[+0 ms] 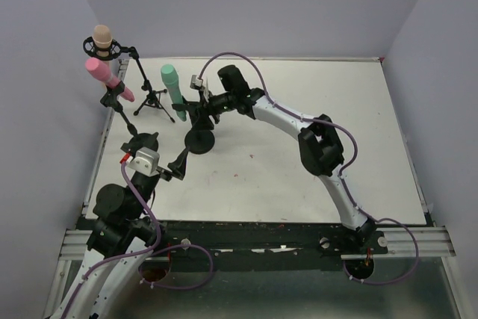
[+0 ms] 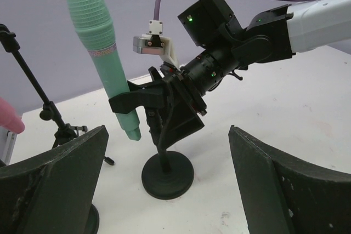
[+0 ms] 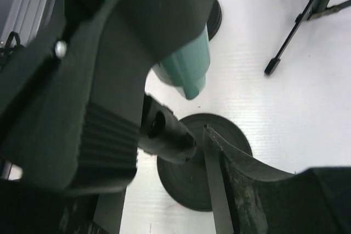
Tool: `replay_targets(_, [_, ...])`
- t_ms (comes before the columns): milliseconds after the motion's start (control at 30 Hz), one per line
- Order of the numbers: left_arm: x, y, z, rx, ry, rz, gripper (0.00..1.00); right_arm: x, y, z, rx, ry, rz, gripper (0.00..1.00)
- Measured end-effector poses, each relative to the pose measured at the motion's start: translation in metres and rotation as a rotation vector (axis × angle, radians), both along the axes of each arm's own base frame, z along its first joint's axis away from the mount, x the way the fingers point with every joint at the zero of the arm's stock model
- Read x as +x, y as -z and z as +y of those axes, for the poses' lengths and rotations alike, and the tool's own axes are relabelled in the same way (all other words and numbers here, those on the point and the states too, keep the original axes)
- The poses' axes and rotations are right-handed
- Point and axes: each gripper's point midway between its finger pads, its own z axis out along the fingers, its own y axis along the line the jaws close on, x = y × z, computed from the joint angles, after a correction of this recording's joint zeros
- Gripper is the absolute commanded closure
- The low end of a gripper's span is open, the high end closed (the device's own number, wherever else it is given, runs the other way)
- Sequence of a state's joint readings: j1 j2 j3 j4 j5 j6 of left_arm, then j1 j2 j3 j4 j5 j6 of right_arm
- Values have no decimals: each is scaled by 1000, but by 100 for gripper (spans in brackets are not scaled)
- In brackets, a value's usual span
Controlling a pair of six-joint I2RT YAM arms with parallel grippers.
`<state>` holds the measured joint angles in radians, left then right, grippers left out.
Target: Attach the microphones to the stand
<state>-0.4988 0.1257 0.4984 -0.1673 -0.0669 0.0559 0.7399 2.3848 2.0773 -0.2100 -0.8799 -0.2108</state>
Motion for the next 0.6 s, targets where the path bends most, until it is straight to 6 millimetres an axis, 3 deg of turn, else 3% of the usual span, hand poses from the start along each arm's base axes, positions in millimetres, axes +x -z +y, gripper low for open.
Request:
replay_targets(167, [-1,-1,0,-2,0,-4,1,-2,7,-17,-28,9,46,20])
replay_targets(267, [-1,-1,0,-2,0,-4,1,0,-1,-31,-24,20,52,13])
replay_targets(400, [-1,-1,-1,-5,6,-2,1,0,-20,-53,-13,39,43,13])
replay_targets(600, [-2,0,-6,-36,32,19,1,-14,-45,-114,-21,98,29,13])
